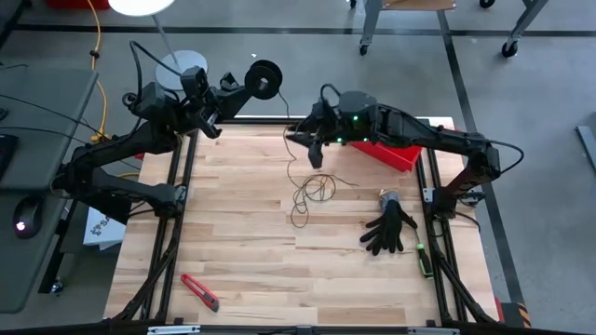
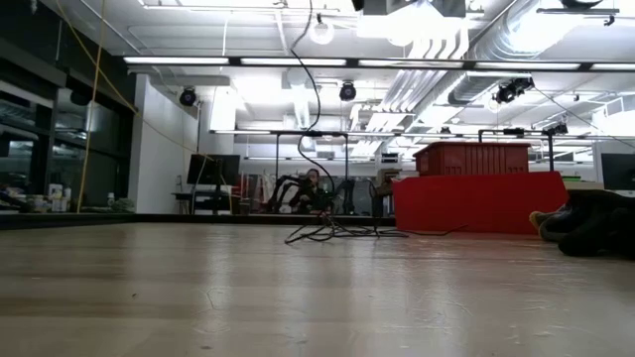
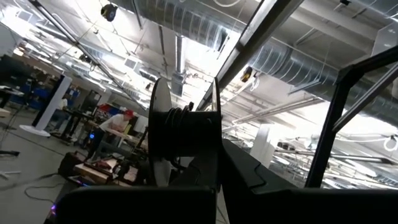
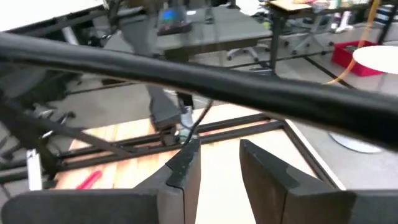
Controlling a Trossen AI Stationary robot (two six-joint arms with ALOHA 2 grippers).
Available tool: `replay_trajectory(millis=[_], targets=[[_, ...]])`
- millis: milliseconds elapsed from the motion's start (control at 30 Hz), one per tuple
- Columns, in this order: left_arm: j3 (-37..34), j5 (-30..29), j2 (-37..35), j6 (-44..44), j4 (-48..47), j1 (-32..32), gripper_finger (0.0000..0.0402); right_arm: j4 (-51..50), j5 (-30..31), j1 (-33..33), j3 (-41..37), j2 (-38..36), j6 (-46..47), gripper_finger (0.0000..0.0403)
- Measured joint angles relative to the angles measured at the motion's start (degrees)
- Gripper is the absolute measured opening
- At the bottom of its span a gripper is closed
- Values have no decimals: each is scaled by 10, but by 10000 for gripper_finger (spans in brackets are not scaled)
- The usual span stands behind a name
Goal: Coil cords
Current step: Coil the black wire on the spool
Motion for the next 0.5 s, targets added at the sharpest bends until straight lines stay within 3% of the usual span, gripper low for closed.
replay_trajectory(millis=[233, 500], targets=[[0, 2, 0, -4, -5, 0, 0, 18, -53, -7, 1, -10, 79, 103], [-1, 3, 2, -4, -5, 0, 0, 40, -17, 0, 1, 11, 110, 103]])
